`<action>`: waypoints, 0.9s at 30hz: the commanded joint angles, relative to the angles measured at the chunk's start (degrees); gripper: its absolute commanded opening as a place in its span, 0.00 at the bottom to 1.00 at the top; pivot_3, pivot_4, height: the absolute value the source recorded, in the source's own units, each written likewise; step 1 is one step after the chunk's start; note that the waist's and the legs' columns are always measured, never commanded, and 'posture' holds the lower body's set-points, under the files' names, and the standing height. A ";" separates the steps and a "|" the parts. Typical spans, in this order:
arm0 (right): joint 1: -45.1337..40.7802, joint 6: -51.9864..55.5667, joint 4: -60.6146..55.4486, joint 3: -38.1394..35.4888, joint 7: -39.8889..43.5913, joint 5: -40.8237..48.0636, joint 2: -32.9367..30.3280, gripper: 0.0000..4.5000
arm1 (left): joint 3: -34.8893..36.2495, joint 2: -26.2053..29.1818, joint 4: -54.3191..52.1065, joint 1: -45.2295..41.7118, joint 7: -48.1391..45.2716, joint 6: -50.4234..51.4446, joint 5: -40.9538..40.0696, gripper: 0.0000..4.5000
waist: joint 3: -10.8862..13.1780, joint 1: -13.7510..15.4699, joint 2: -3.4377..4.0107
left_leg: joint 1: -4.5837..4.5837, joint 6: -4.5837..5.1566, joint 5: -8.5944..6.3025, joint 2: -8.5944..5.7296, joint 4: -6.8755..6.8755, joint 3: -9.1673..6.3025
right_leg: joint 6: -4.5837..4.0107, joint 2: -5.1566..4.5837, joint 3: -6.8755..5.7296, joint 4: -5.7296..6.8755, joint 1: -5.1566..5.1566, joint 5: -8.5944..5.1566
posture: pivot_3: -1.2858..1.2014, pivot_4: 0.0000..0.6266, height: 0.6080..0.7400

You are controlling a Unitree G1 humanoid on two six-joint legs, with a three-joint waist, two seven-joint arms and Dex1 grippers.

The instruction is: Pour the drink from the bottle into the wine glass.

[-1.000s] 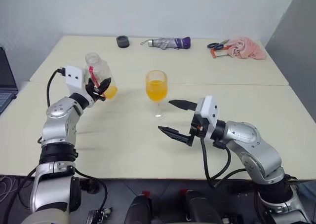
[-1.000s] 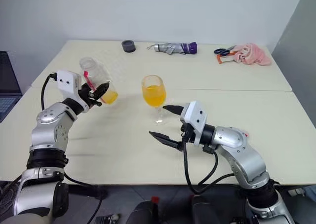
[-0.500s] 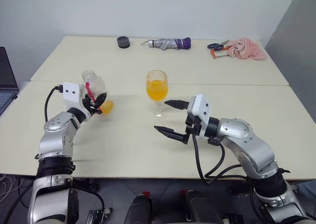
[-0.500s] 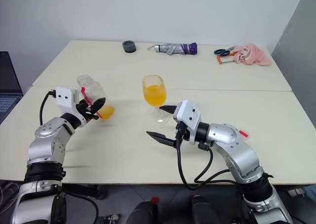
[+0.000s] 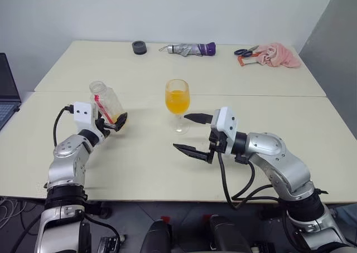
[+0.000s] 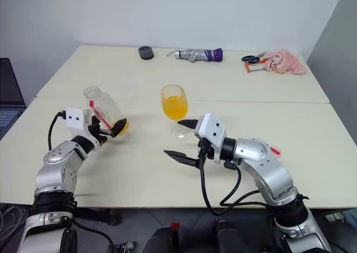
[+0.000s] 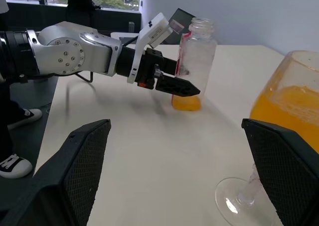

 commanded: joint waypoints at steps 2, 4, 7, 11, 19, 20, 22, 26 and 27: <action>0.75 -0.61 -1.09 -0.19 0.89 0.67 -0.50 1.00 | 1.23 0.36 -4.64 1.27 1.84 -3.04 0.92 0.99 | 0.00 0.00 0.00 | 0.00 0.00 0.00 0.00 0.00 0.01 | 0.00 0.00 0.02 0.00 0.00 0.00 | 0.52 0.24 1.00; 1.41 -1.06 -0.96 -0.28 1.08 0.43 -0.73 1.00 | 1.34 0.32 -5.58 2.06 2.28 -3.47 1.00 0.99 | 0.00 0.01 0.00 | 0.01 0.00 0.00 0.00 -0.01 0.02 | 0.00 0.00 0.03 -0.01 0.00 0.00 | 0.52 0.24 1.00; 5.28 -4.37 -0.54 -0.97 1.38 -0.83 -1.92 1.00 | 2.09 -0.06 -8.85 4.92 3.55 -4.15 1.00 0.99 | -0.01 0.01 -0.01 | 0.00 0.00 0.00 0.01 -0.02 0.02 | 0.01 -0.01 0.04 -0.02 0.00 0.00 | 0.52 0.24 1.00; 10.44 -9.70 0.40 -2.41 0.29 -2.38 -2.51 1.00 | 2.31 -0.19 -12.92 8.91 6.34 -2.84 1.74 0.99 | -0.01 0.06 -0.02 | 0.00 0.00 0.00 0.06 -0.05 0.02 | 0.01 -0.06 0.06 -0.08 0.01 -0.01 | 0.52 0.24 1.00; 20.50 -21.13 6.79 -9.23 -7.33 -5.09 1.37 1.00 | 3.93 -3.26 -23.96 18.45 10.92 -0.35 0.78 0.99 | -0.01 0.43 -0.03 | 0.04 0.00 -0.01 0.07 -0.06 0.10 | 0.03 -0.06 0.13 -0.09 0.02 -0.02 | 0.52 0.24 1.00; 21.21 -21.90 7.52 -9.89 -8.16 -5.23 1.95 1.00 | 3.90 -3.63 -25.37 19.64 11.17 0.29 0.54 0.99 | -0.01 0.43 -0.03 | 0.04 0.00 -0.01 0.07 -0.06 0.10 | 0.05 -0.05 0.14 -0.10 0.01 -0.03 | 0.52 0.24 1.00; 22.39 -23.70 8.78 -11.14 -10.31 -6.04 2.95 1.00 | 3.81 -4.45 -28.25 22.11 11.39 0.86 0.25 0.99 | -0.01 0.44 -0.03 | 0.06 -0.01 -0.01 0.10 -0.08 0.13 | 0.08 -0.05 0.17 -0.10 0.02 -0.05 | 0.52 0.24 1.00; 24.49 -25.64 10.04 -14.38 -16.70 -6.65 6.64 1.00 | 4.37 -6.86 -32.03 26.05 12.53 -0.04 0.12 0.99 | -0.01 0.49 -0.03 | 0.09 -0.01 -0.01 0.07 -0.10 0.21 | 0.12 -0.03 0.24 -0.13 0.02 -0.08 | 0.52 0.24 1.00; 25.21 -26.12 10.48 -15.38 -19.41 -7.35 8.18 1.00 | 4.17 -7.73 -32.93 27.43 13.09 -0.14 0.48 0.99 | -0.01 0.49 -0.03 | 0.09 -0.01 -0.01 0.08 -0.11 0.21 | 0.15 -0.03 0.27 -0.14 0.02 -0.09 | 0.52 0.24 1.00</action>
